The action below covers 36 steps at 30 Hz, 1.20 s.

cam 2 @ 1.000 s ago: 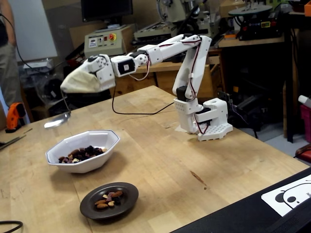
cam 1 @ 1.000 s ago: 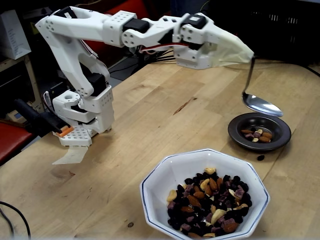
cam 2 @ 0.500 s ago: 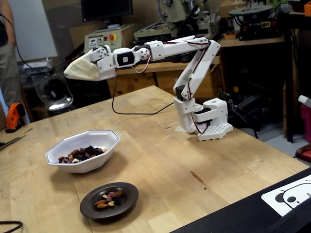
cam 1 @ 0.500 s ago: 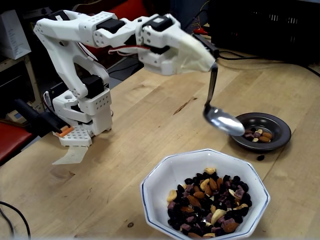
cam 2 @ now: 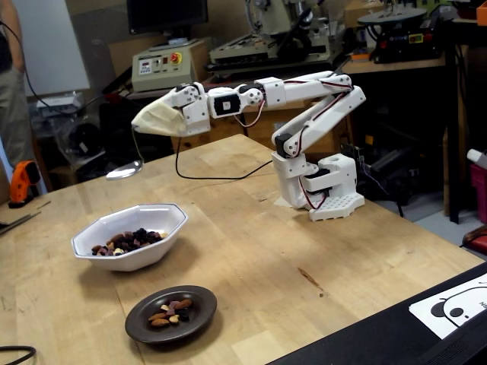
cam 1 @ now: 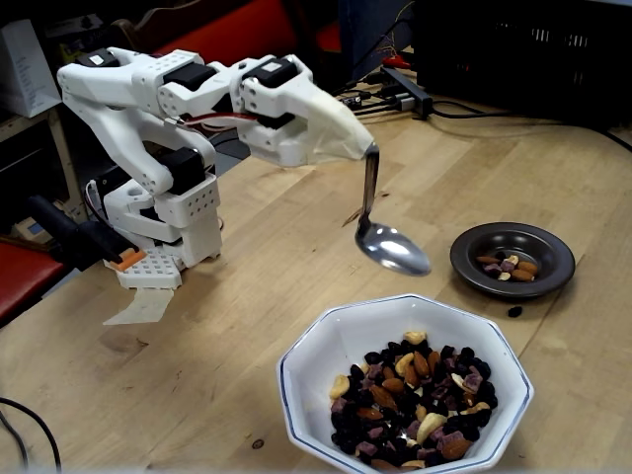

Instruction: Use spoon to transfer food from the white bowl to brown plate

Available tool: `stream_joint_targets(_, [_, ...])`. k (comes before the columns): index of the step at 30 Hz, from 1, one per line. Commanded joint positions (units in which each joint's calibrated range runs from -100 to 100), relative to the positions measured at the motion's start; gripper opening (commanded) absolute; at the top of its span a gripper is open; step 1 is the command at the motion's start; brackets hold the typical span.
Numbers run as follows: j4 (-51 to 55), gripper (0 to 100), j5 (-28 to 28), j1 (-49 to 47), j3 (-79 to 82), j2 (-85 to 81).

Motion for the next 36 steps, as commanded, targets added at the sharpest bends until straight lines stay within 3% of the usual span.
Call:
stream_joint_targets(1, [-0.05,4,0.24,0.62,0.39,-3.87])
stream_joint_targets(13, [-0.05,4,-0.15,13.66,1.45,-3.69])
stream_joint_targets(22, [-1.4,4,-0.15,13.73,8.88,-3.52])
stream_joint_targets(36, [-15.79,4,0.24,6.1,14.54,-2.84])
